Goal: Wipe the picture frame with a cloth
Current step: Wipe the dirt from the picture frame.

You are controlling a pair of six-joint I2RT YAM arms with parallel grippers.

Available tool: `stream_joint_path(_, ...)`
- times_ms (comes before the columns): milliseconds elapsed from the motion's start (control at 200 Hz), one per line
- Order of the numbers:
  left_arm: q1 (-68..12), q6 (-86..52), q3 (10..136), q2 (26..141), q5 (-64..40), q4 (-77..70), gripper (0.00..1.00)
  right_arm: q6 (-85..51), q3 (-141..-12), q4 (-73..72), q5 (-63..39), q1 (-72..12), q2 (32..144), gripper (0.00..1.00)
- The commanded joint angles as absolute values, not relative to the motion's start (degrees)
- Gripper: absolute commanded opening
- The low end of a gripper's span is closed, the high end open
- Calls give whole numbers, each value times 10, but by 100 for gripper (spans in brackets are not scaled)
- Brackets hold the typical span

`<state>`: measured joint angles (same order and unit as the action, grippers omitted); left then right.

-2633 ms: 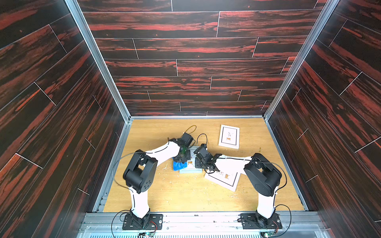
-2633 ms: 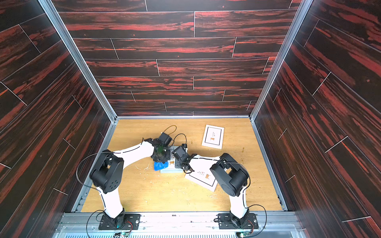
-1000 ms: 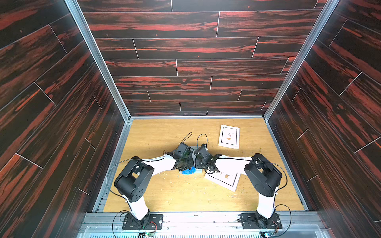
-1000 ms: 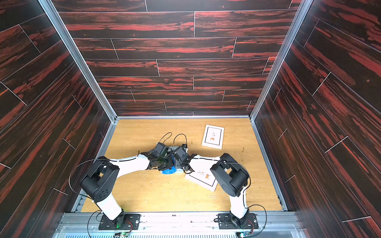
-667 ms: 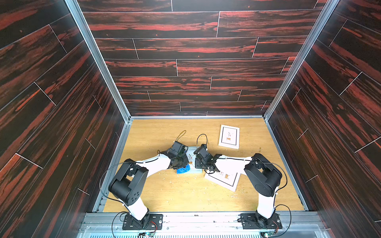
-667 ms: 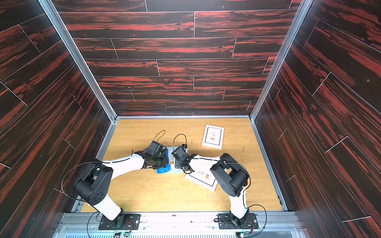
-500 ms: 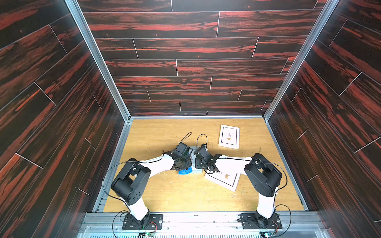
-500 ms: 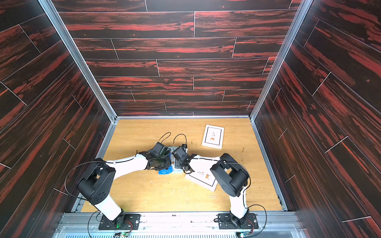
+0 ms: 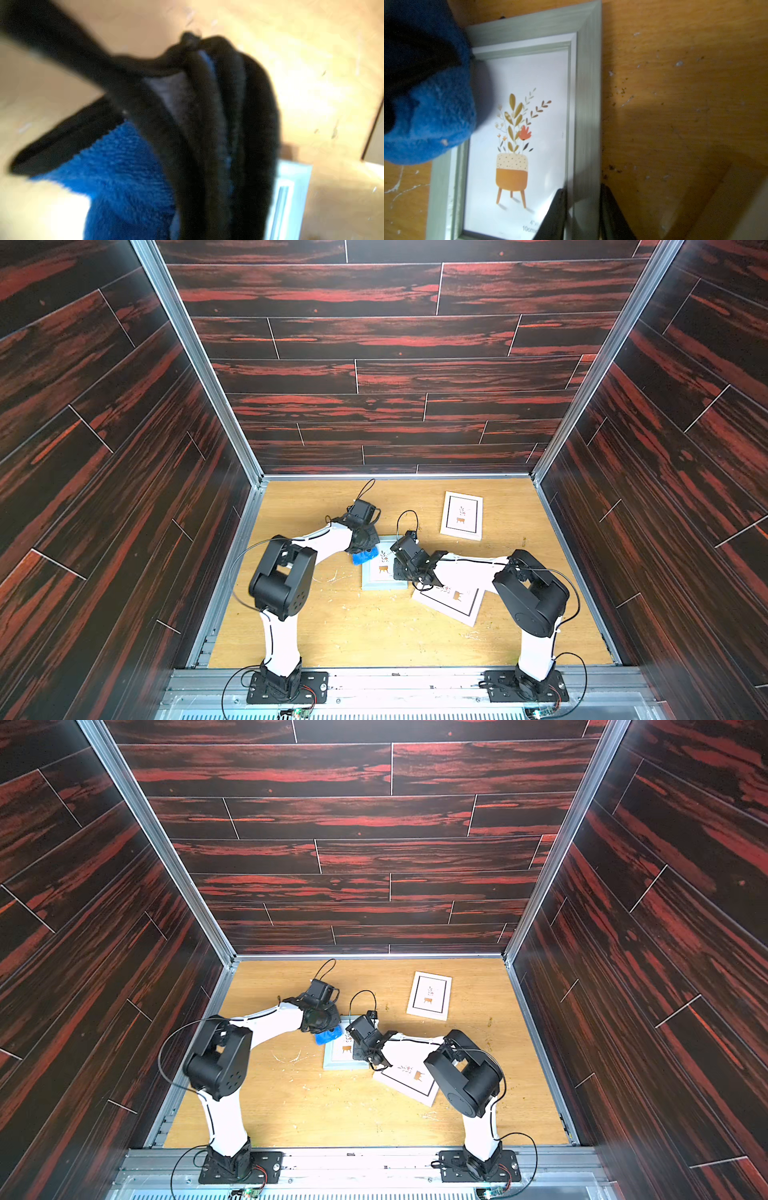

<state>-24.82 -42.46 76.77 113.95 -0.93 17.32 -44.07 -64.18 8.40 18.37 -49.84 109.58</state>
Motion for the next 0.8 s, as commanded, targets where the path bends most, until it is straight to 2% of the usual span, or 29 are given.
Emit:
stream_joint_path(0, -269, -417, 811, 1189, -38, 191, 0, -440, -628, 121, 168, -503, 1098, 0)
stream_joint_path(145, -285, -415, 831, 1200, -36, 204, 0, -438, -635, 125, 169, -504, 1103, 0)
stream_joint_path(376, -236, -405, 765, 1157, -30, 176, 0, -438, -629, 122, 169, -504, 1103, 0)
stream_joint_path(621, -295, -413, 853, 1224, -68, 206, 0, -437, -645, 124, 163, -505, 1112, 0)
stream_joint_path(797, -252, -399, 791, 1177, -46, 213, 0, -437, -640, 135, 176, -505, 1106, 0)
